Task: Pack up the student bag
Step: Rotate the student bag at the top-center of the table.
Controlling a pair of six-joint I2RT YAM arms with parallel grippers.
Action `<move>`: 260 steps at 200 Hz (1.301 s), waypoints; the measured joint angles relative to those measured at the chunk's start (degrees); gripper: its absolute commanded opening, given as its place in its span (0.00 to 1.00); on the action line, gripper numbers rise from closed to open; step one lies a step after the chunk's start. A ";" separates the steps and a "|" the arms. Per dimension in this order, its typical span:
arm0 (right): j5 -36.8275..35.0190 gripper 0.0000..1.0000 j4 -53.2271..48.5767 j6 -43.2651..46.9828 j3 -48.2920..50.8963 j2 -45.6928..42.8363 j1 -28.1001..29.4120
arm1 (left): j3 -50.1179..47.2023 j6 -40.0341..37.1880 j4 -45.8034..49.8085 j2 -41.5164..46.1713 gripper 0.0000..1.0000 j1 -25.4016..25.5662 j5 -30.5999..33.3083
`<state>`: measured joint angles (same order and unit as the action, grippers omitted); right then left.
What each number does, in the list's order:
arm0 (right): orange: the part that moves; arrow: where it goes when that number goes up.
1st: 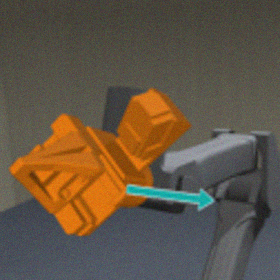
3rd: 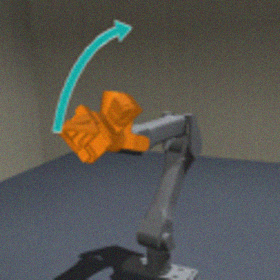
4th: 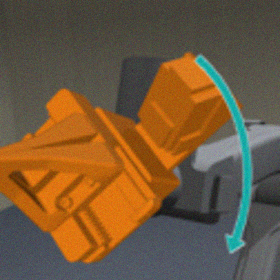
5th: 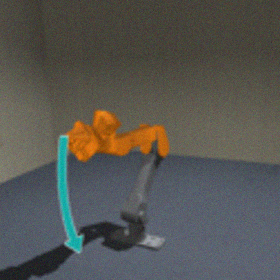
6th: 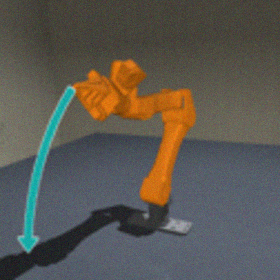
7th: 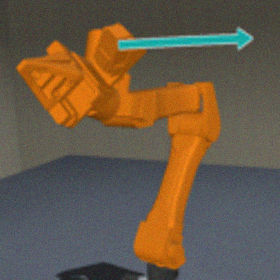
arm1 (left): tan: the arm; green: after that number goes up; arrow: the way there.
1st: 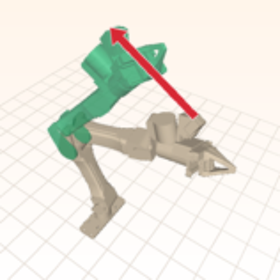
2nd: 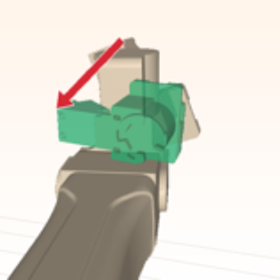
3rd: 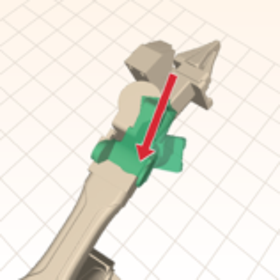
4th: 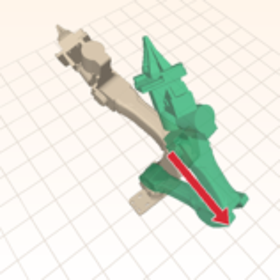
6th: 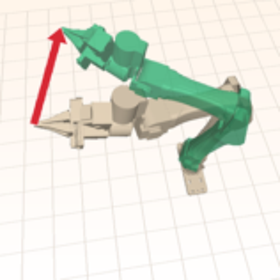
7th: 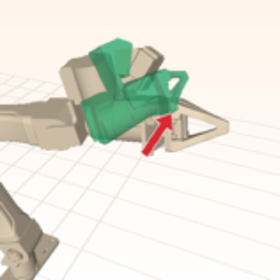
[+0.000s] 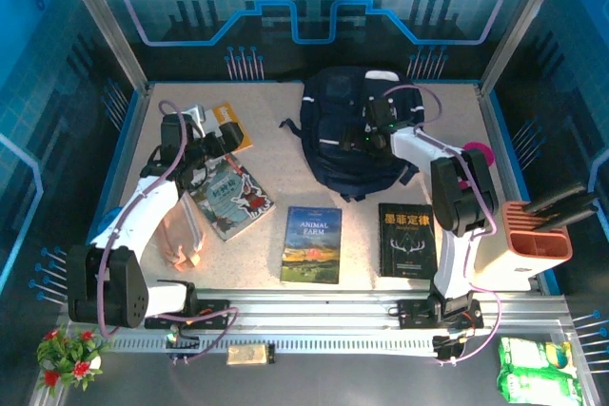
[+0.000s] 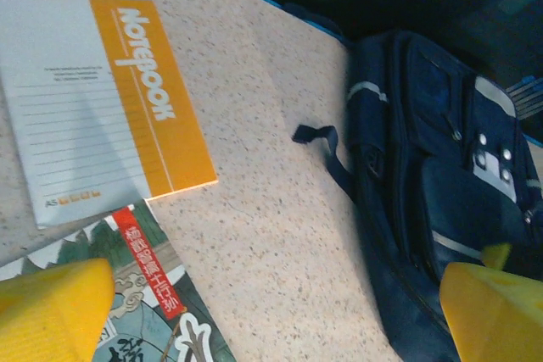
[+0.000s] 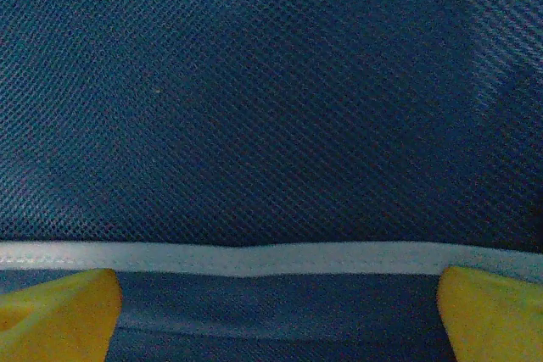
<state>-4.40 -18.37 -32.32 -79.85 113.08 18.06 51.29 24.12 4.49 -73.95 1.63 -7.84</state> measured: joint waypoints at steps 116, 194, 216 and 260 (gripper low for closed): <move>9.70 0.92 -0.61 -7.54 -17.40 10.23 13.40 | 0.00 3.69 0.02 -4.76 0.99 4.52 -6.69; 8.92 0.81 2.51 -8.50 4.11 -9.77 -4.72 | 0.00 15.30 -0.48 -9.94 0.99 18.91 -7.34; 8.66 0.73 1.27 -9.42 5.18 -8.35 -7.06 | 0.00 17.84 -1.79 -10.99 0.99 20.81 -6.67; 7.54 0.64 0.24 -11.54 4.15 -2.08 -9.14 | 0.02 20.68 -3.10 -14.49 0.98 21.38 -6.47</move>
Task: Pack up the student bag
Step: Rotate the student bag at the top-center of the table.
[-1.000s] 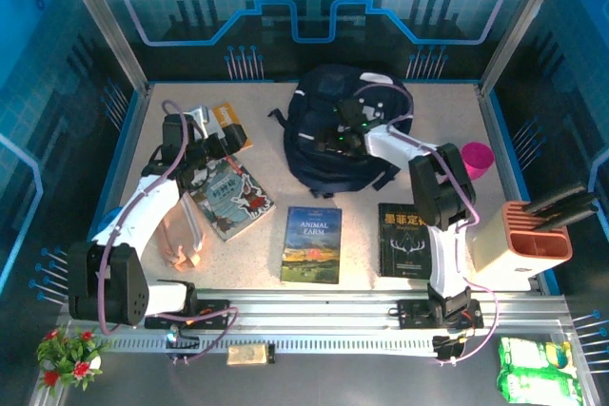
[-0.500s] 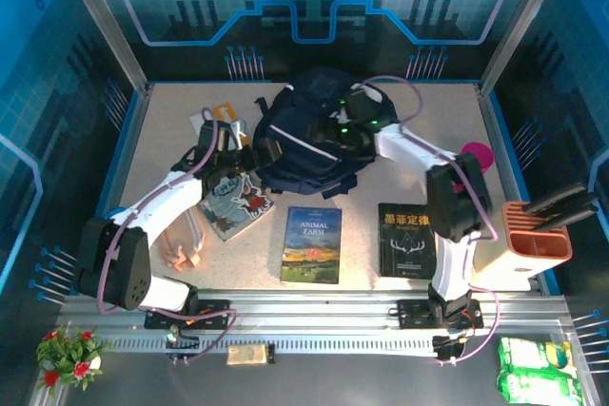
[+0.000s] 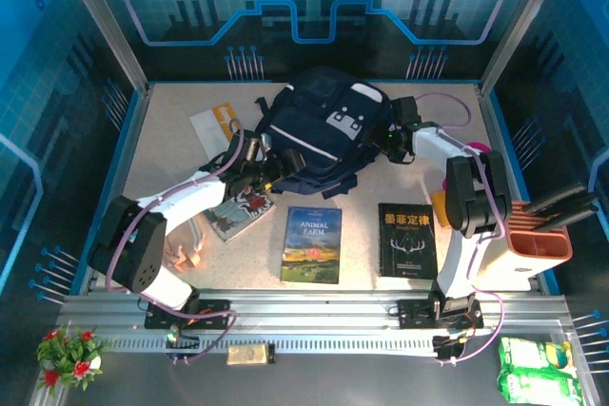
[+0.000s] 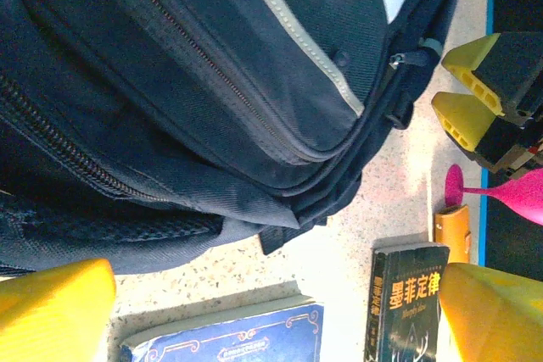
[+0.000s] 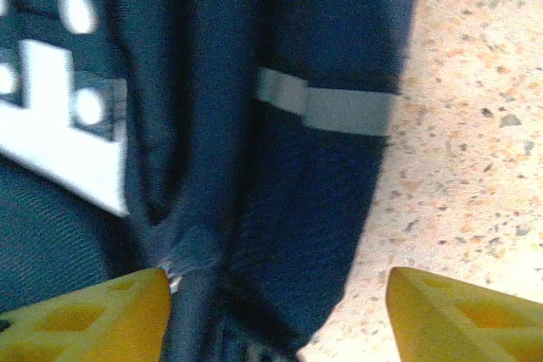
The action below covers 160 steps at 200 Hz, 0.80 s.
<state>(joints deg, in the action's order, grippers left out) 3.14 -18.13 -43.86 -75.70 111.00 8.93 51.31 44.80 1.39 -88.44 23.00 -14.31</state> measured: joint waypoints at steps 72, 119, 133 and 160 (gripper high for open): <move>4.68 0.37 3.23 -3.32 -1.44 4.15 -1.62 | 0.92 1.86 -0.44 -4.15 0.95 0.33 0.48; 6.58 0.38 5.86 -3.96 -0.22 4.52 -2.36 | 3.76 1.84 -0.39 -7.19 0.94 0.33 0.96; 6.34 0.38 6.88 -3.96 0.87 4.33 -2.36 | 4.17 1.84 -0.37 -7.89 0.94 0.33 1.03; 5.46 0.39 7.32 -3.98 3.82 2.89 -2.62 | 4.48 1.84 -0.35 -8.37 0.94 0.33 1.18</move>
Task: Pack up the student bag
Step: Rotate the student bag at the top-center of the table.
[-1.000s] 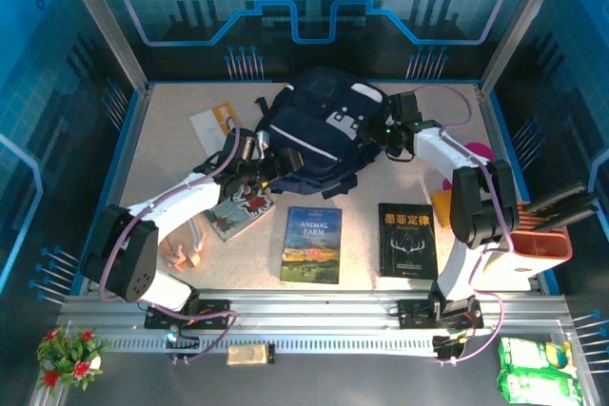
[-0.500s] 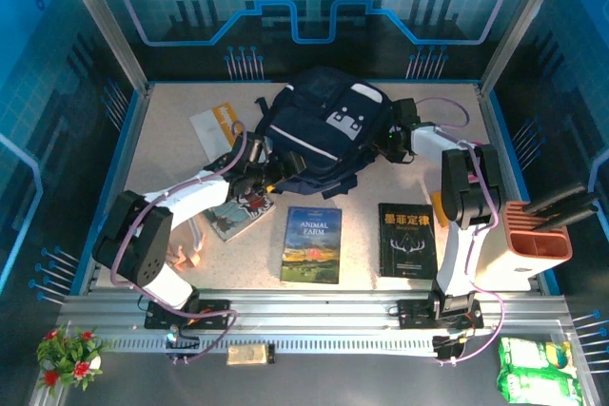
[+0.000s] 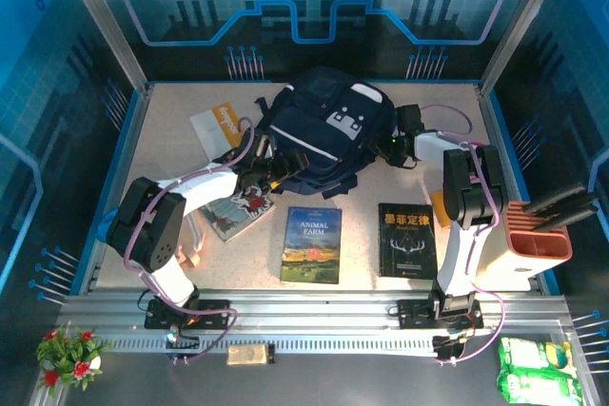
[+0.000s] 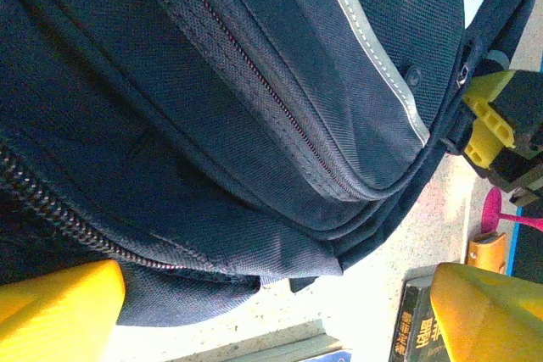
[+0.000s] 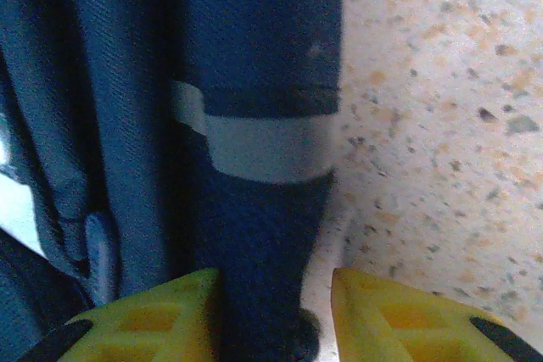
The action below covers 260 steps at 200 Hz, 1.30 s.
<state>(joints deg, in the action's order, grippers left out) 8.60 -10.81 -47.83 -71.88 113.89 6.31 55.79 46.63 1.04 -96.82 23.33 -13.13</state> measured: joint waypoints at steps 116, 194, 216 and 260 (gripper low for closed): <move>7.10 0.07 3.32 -0.04 -2.23 3.23 -0.79 | 2.80 -0.46 1.14 -2.78 0.94 0.09 0.46; 4.17 0.05 4.85 -3.45 13.29 -15.54 -0.57 | 12.94 -3.23 3.48 -10.75 0.94 -1.22 1.99; 3.13 0.05 4.81 -5.88 14.62 -18.71 0.83 | 16.85 -3.58 3.85 -13.16 0.94 -2.78 2.25; 0.07 0.06 2.10 -11.96 11.72 -19.17 5.73 | 21.00 -7.19 8.92 -11.34 0.96 -6.01 7.76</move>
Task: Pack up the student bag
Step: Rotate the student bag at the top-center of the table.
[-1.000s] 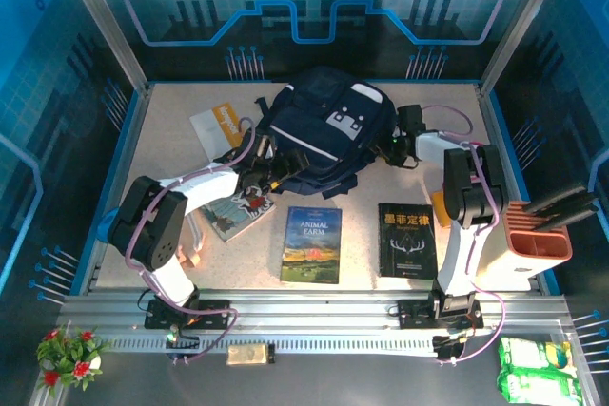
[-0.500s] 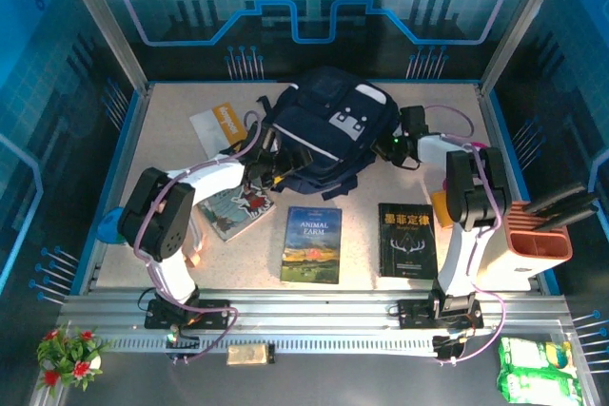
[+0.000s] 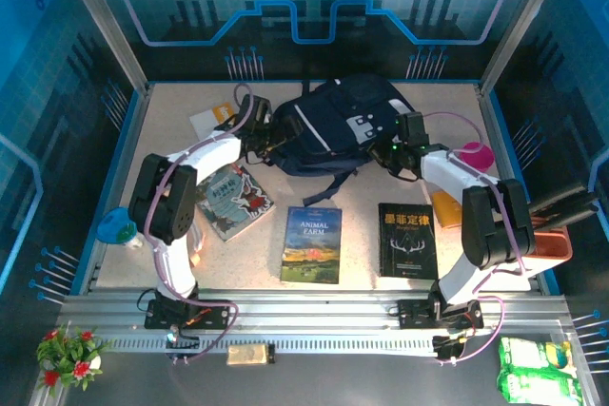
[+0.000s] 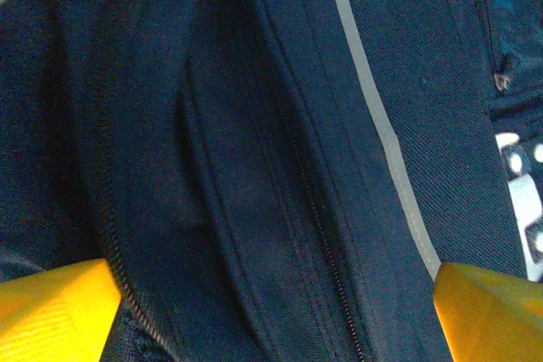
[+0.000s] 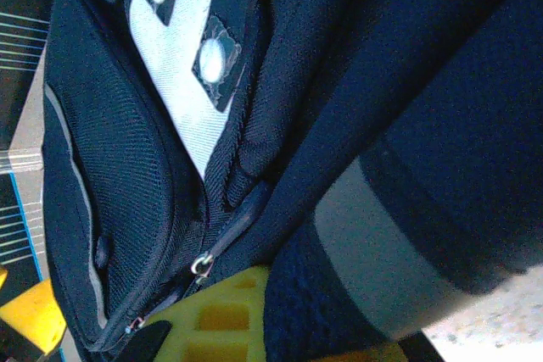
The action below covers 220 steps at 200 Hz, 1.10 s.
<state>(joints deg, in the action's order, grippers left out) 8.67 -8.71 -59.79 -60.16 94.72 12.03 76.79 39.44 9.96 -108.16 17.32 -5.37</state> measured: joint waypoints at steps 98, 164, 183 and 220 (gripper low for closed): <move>-0.81 0.05 -1.14 -11.23 -4.26 0.02 2.29 | -5.42 -7.06 12.26 18.93 0.87 13.62 10.43; 0.57 0.01 -1.03 -13.14 -4.85 0.22 2.60 | -3.15 -9.73 7.96 10.08 0.76 27.04 14.84; 0.92 0.01 -1.14 -13.31 -5.01 0.22 2.60 | -1.14 -8.07 5.70 5.70 0.70 27.12 15.02; 1.64 0.01 -1.11 -13.33 -5.20 0.22 2.60 | 2.36 -4.50 2.43 -1.03 0.58 27.12 14.49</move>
<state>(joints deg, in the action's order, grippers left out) 10.31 -9.82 -73.12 -65.36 94.94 14.63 79.15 34.94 12.38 -109.19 44.45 9.13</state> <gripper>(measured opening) 0.067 0.642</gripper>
